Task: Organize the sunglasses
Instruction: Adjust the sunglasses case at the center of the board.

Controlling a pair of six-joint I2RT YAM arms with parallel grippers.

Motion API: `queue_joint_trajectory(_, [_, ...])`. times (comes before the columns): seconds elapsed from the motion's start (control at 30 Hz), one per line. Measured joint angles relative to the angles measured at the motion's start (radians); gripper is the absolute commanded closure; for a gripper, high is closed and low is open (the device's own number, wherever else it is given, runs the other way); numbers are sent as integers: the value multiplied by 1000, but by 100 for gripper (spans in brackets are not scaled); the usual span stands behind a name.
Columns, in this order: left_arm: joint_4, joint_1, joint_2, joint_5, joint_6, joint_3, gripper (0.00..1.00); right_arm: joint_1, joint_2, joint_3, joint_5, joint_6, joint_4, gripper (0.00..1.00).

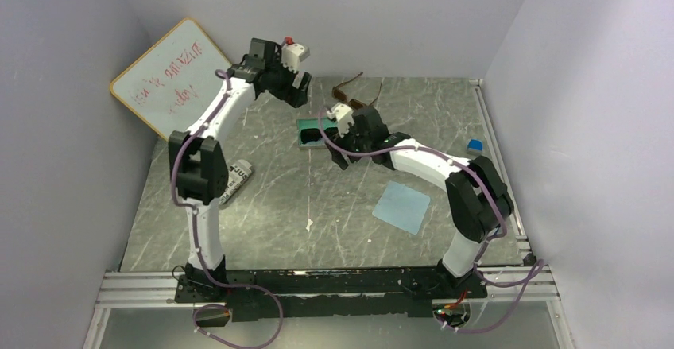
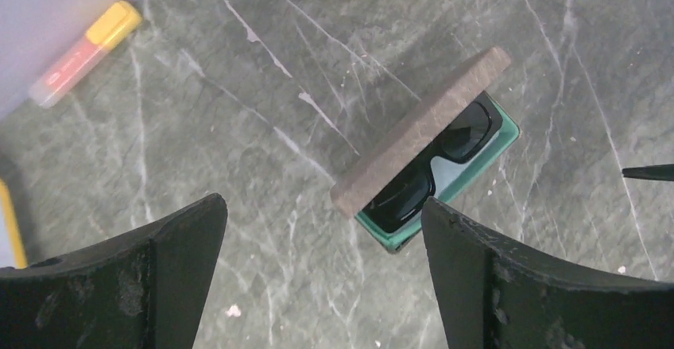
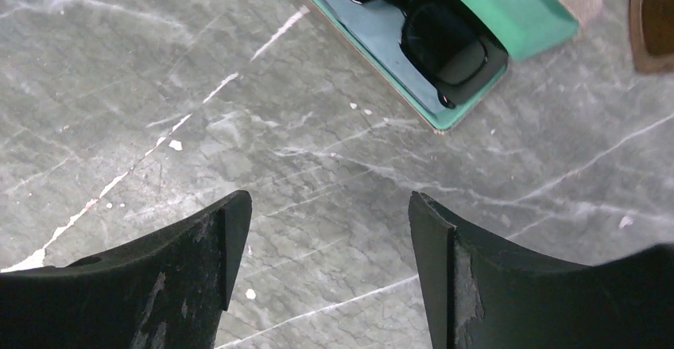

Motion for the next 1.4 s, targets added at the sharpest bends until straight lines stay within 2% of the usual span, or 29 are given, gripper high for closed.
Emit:
queue_joint_trajectory(0.2, [-71, -33, 180, 2, -33, 175, 4, -67, -8, -79, -90, 123, 98, 27])
queue_joint_trajectory(0.5, [-72, -40, 263, 138, -111, 181, 4, -60, 29, -93, -208, 237, 159, 26])
queue_joint_trajectory(0.97, [-17, -40, 263, 292, -172, 82, 3, -59, 178, -76, -291, 278, 164, 26])
queue_joint_trajectory(1.4, [36, -39, 238, 375, -210, -49, 4, -106, 281, 32, -333, 305, 211, 26])
